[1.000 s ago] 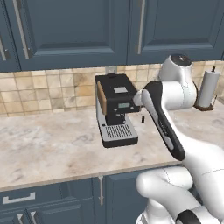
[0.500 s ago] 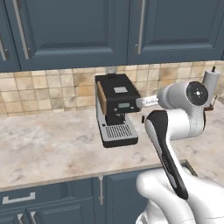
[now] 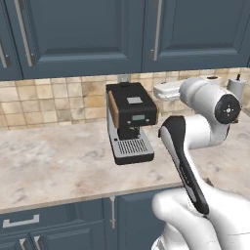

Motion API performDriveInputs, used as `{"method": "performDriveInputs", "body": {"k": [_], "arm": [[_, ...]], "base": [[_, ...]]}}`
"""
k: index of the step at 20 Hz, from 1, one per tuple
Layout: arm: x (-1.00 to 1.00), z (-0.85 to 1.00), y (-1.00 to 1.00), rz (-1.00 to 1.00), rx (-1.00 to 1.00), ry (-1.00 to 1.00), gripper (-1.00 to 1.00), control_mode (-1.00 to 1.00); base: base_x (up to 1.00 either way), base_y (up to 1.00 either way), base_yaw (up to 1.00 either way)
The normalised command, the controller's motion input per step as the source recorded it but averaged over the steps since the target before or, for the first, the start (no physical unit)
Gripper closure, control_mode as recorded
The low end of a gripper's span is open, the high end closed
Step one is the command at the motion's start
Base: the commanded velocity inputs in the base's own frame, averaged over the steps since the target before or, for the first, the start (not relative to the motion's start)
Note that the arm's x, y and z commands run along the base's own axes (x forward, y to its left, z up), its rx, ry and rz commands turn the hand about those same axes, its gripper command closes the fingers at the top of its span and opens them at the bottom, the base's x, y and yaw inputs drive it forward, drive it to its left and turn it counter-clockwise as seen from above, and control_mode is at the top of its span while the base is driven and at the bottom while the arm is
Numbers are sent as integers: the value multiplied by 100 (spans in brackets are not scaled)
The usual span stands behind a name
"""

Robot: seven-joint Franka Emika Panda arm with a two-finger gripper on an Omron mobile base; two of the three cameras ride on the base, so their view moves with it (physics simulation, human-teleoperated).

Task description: Get the candle and the liquor from the cabinet and move them to the dining counter.

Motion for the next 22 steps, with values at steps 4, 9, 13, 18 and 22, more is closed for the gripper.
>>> {"method": "performDriveInputs", "body": {"k": [4, 9, 13, 18, 22], "arm": [[6, 67, 0, 0, 1, -30, -100, -100], [22, 33, -7, 0, 1, -23, -100, -100], [54, 11, -1, -3, 2, -8, -100, -100], [65, 6, -2, -3, 4, 0, -100, -100], [64, 8, 0, -2, 5, 0, -100, -100]], "base": [[0, 0, 0], [0, 0, 0], [0, 0, 0], [0, 0, 0], [0, 0, 0]]}}
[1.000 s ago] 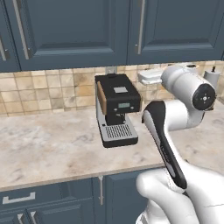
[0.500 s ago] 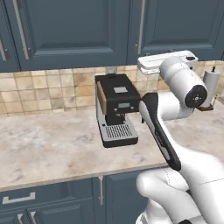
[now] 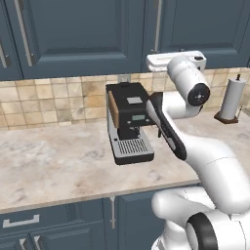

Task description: Get the candle and the liquor from the cabinet and move them to the dining counter.

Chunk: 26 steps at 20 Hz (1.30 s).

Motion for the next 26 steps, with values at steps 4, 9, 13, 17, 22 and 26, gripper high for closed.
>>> {"method": "performDriveInputs", "body": {"k": [4, 9, 13, 17, 22, 26], "arm": [[51, 12, 0, 0, 3, 0, -100, -100], [36, 13, 0, 0, 1, 0, -100, -100], [34, 11, 0, 1, 0, 0, -100, -100], [37, 12, 1, 0, 0, 0, -100, -100], [41, 10, 2, 0, 0, 0, -100, -100], [42, 5, 3, 1, 0, 0, -100, -100]], "base": [[0, 0, 0], [0, 0, 0], [0, 0, 0], [0, 0, 0], [0, 0, 0], [0, 0, 0]]}}
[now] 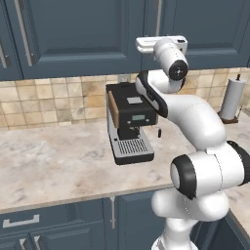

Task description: Get the candle and the liquor from the cabinet and move them to the dining counter.

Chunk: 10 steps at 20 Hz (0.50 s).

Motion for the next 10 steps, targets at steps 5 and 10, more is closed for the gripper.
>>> {"method": "performDriveInputs", "body": {"k": [5, 10], "arm": [[41, 0, 8, 0, 0, 0, 100, -100], [50, 0, 21, 0, 0, 0, 100, -100]], "base": [[0, 0, 0], [0, 0, 0]]}}
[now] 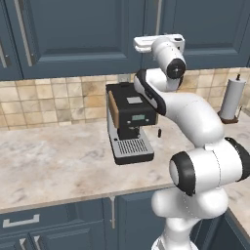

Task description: Get the candle and the liquor from the cabinet and move them to the dining counter.

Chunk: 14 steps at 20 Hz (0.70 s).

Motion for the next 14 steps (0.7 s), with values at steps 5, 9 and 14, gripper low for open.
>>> {"method": "performDriveInputs", "body": {"k": [5, 9, 14], "arm": [[29, 0, 9, 0, 0, 4, 100, -100], [2, -9, 2, 0, 0, 8, 100, -100], [3, -24, -6, 1, 0, 9, 100, -100]], "base": [[0, 0, 0], [0, 0, 0], [0, 0, 0]]}}
